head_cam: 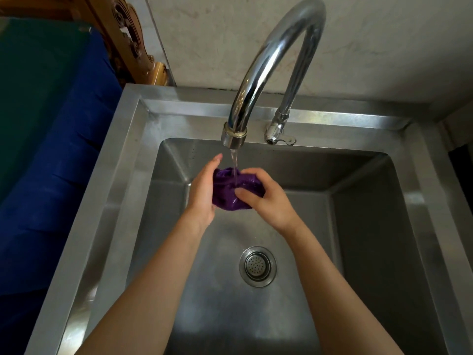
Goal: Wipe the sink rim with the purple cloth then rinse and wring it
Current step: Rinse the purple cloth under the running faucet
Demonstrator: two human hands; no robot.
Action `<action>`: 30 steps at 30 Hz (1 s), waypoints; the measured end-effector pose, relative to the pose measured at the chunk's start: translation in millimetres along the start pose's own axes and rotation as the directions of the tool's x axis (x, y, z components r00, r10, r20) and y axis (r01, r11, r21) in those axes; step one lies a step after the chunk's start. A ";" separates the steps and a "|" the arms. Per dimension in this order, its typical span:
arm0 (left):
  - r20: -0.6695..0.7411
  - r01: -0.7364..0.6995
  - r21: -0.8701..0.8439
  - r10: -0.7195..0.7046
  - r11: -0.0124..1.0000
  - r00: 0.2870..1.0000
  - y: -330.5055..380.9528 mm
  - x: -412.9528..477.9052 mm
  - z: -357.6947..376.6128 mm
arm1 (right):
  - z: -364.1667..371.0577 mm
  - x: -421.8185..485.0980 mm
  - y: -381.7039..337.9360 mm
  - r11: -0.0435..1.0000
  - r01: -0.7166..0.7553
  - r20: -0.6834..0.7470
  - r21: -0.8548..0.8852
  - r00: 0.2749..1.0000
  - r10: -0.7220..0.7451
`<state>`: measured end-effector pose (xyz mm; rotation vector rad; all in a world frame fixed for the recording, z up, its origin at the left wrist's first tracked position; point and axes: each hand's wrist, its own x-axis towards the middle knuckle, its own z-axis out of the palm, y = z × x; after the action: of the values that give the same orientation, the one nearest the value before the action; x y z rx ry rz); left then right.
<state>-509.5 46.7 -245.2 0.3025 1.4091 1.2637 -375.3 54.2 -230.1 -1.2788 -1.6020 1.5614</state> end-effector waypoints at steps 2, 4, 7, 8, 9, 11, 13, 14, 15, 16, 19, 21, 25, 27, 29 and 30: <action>-0.049 -0.068 0.064 0.071 0.996 0.996 -0.9 -1.9 7.7 | 10.1 -2.8 -3.7 0.983 0.044 -0.081 -0.181 0.995 -0.060; -0.032 -0.051 -0.037 0.050 0.998 0.998 -6.6 -3.9 12.9 | 19.8 -3.9 -12.4 0.940 0.036 -0.197 -0.340 0.974 -0.108; 0.023 0.089 -0.181 -0.087 0.979 0.996 -17.8 -7.5 17.5 | 29.6 2.0 -22.2 0.851 -0.040 -0.290 -0.523 0.948 -0.133; 0.003 0.113 -0.176 -0.115 0.978 0.993 -19.0 -7.9 19.3 | 30.5 5.4 -22.7 0.839 -0.062 -0.303 -0.540 0.945 -0.125; -0.018 0.121 -0.140 -0.125 0.983 0.992 -18.8 -9.2 19.4 | 30.7 9.5 -21.9 0.829 -0.087 -0.313 -0.553 0.943 -0.110; -0.108 0.074 -0.002 -0.074 0.997 0.991 -20.1 -8.2 20.9 | 29.3 17.6 -18.0 0.800 -0.147 -0.329 -0.582 0.942 -0.067; -0.171 0.011 0.166 0.018 0.986 0.985 -26.3 -6.0 18.5 | 27.1 24.3 -16.6 0.781 -0.221 -0.353 -0.584 0.936 0.001; -0.205 -0.039 0.287 0.101 0.957 0.974 -27.0 -6.8 17.9 | 26.8 26.0 -15.8 0.778 -0.249 -0.361 -0.576 0.932 0.030; -0.217 -0.070 0.359 0.156 0.931 0.964 -26.4 -8.7 17.6 | 27.4 27.5 -12.7 0.782 -0.262 -0.368 -0.565 0.929 0.045; -0.214 -0.107 0.397 0.205 0.912 0.955 -23.4 -12.5 18.3 | 28.0 28.6 -8.8 0.793 -0.267 -0.375 -0.548 0.926 0.052; -0.193 -0.225 0.471 0.348 0.853 0.917 -15.6 -19.4 18.8 | 23.8 32.1 2.4 0.895 -0.264 -0.337 -0.360 0.931 0.139; -0.173 -0.293 0.437 0.399 0.851 0.901 -11.9 -20.4 16.7 | 13.5 34.0 1.2 0.951 -0.283 -0.224 -0.120 0.941 0.252; -0.240 -0.232 0.266 0.297 0.936 0.924 -5.0 3.1 8.2 | 9.9 10.7 -9.6 0.995 -0.085 -0.125 -0.050 0.989 0.078; -0.222 -0.185 0.157 0.217 0.970 0.951 -3.9 17.3 3.2 | 25.3 -6.2 -16.0 0.962 0.057 -0.098 -0.268 0.991 -0.086; -0.079 -0.097 0.066 0.103 0.993 0.992 -6.6 18.1 2.6 | 42.0 -11.0 -24.2 0.818 0.030 -0.104 -0.575 0.988 -0.110; 0.016 -0.054 -0.019 0.054 0.998 0.998 -9.9 14.9 3.3 | 47.1 -6.7 -28.7 0.732 0.000 -0.135 -0.681 0.983 -0.125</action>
<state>-506.8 56.2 -260.5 0.3398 1.3825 1.3145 -421.5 31.7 -208.9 -1.6414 -2.1699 0.7768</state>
